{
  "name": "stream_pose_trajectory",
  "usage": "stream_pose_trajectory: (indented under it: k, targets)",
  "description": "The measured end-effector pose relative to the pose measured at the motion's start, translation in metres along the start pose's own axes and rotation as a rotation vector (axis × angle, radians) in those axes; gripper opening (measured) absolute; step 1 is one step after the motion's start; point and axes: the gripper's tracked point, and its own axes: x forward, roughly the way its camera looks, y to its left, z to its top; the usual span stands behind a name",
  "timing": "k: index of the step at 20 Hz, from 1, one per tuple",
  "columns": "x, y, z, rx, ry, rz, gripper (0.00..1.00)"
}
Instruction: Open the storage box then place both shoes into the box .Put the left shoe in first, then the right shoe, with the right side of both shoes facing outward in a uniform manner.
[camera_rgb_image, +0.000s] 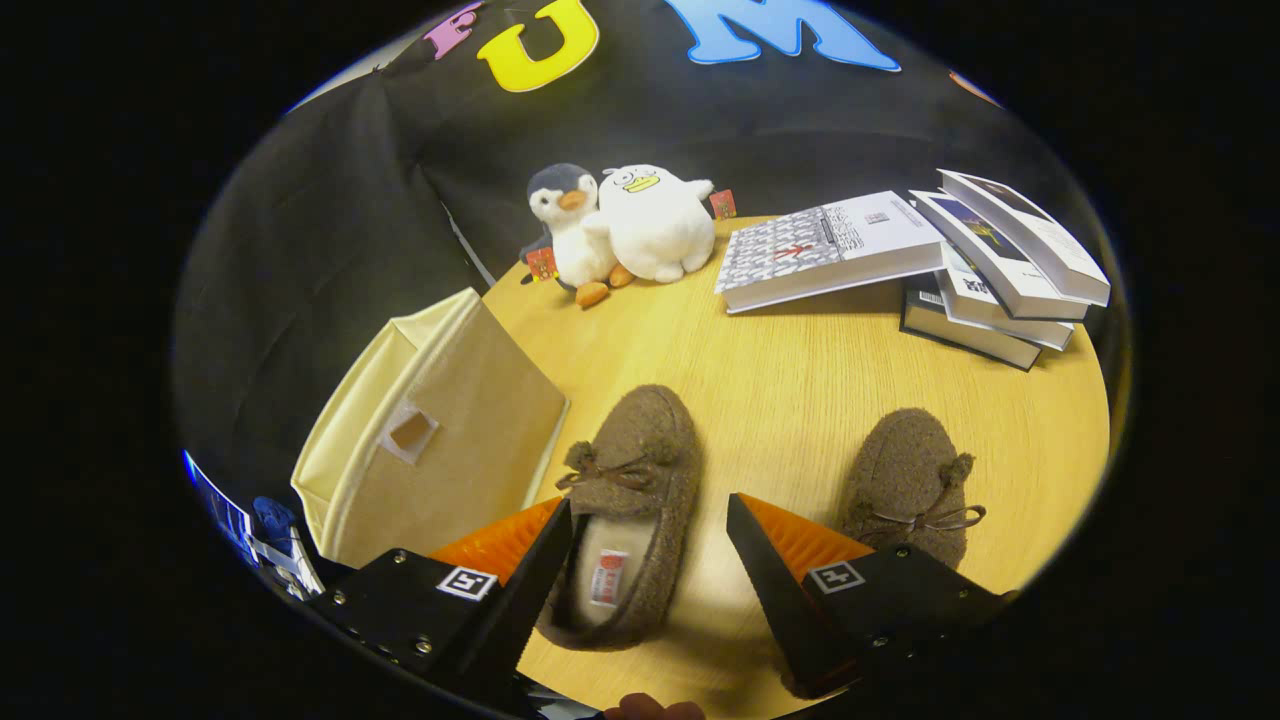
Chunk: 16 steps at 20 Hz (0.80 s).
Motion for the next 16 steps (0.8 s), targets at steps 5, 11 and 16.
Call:
stream_pose_trajectory:
  k: [5, 11, 16]
  targets:
    - [0.029, -0.014, -0.013, -0.092, 0.066, -0.060, 0.97]
    - [0.056, -0.014, -0.006, -0.122, 0.128, -0.099, 0.79]
    - [0.053, -0.008, -0.011, -0.113, 0.180, -0.137, 0.00]
